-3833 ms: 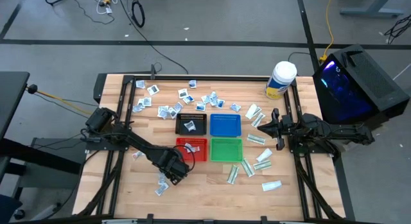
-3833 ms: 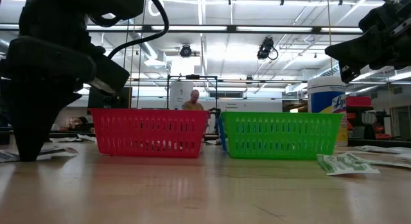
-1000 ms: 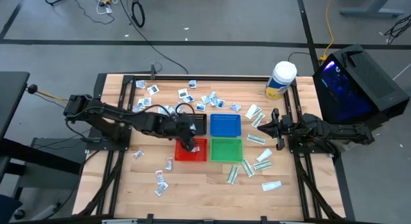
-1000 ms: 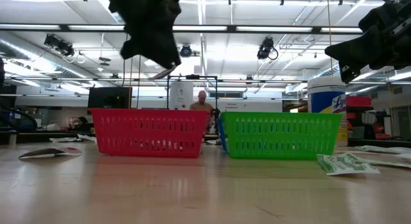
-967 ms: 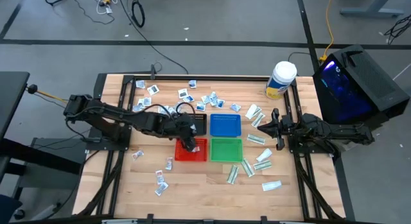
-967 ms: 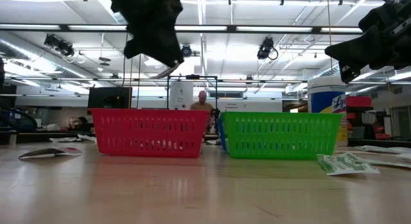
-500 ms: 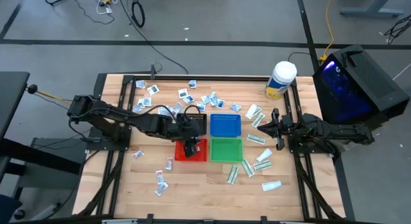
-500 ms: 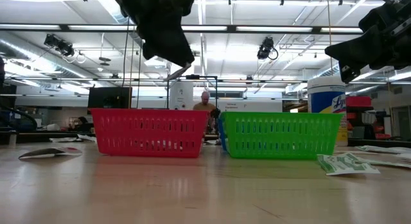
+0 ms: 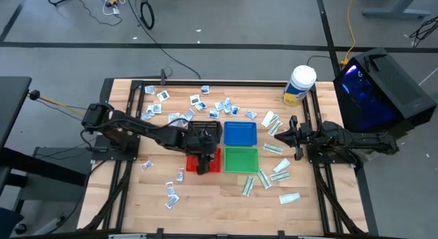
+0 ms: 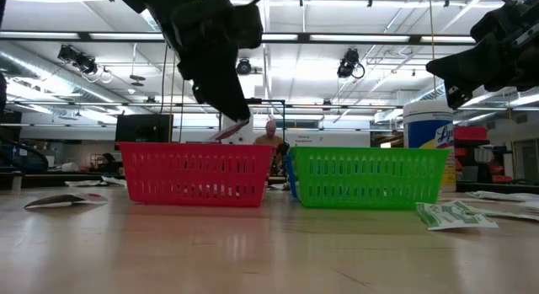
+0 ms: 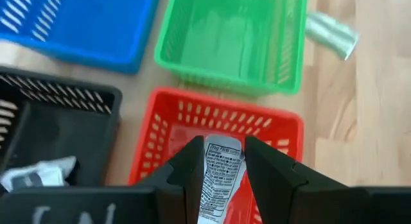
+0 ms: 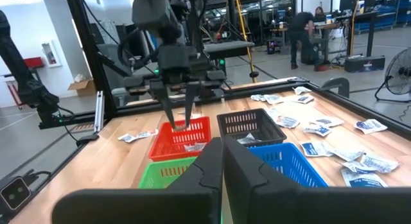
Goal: Pick & Place First Aid Supplies
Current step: Put the orange ointment pack into the orange bin
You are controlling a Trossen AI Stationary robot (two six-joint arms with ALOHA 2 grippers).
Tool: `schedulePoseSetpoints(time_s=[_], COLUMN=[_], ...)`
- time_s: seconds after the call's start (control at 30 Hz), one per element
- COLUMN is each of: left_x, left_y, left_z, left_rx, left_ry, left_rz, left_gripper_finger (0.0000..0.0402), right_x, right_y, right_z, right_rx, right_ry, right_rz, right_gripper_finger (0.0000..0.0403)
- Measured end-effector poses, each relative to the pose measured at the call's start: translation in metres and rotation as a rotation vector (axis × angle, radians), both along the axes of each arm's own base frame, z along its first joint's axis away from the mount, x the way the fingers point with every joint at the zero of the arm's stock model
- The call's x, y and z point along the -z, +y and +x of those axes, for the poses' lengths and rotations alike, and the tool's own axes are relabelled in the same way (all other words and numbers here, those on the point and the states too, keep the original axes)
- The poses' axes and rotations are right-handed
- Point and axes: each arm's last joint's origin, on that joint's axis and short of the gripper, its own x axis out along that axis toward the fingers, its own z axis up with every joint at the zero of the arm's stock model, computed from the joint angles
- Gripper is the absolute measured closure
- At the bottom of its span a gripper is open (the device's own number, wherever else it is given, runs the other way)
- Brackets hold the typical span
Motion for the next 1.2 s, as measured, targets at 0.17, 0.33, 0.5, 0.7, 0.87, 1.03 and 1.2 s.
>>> schedulePoseSetpoints(time_s=[0.17, 0.33, 0.5, 0.7, 0.87, 1.03, 1.2], left_x=[0.010, 0.016, 0.016, 0.016, 0.017, 0.018, 0.018], left_y=[-0.002, -0.002, -0.002, -0.002, -0.002, -0.002, -0.002], left_z=[0.003, 0.004, 0.004, 0.004, 0.003, 0.002, 0.002], left_rx=[0.022, 0.015, 0.009, 0.007, 0.006, 0.003, -0.011], left_ry=[0.035, 0.056, 0.058, 0.059, 0.070, 0.089, 0.091], left_rz=[-0.028, -0.047, -0.051, -0.051, -0.047, -0.045, -0.054], left_gripper_finger=[0.0282, 0.0282, 0.0282, 0.0282, 0.0282, 0.0260, 0.0191], right_x=[0.000, 0.000, 0.000, 0.000, 0.000, 0.000, 0.000], right_y=[0.000, 0.000, 0.000, 0.000, 0.000, 0.000, 0.000], right_z=[0.000, 0.000, 0.000, 0.000, 0.000, 0.000, 0.000], right_rx=[0.000, 0.000, 0.000, 0.000, 0.000, 0.000, 0.000], right_ry=[0.000, 0.000, 0.000, 0.000, 0.000, 0.000, 0.000], right_rz=[0.000, 0.000, 0.000, 0.000, 0.000, 0.000, 0.000], right_gripper_finger=[0.0385, 0.0385, 0.0385, 0.0385, 0.0385, 0.0385, 0.0385])
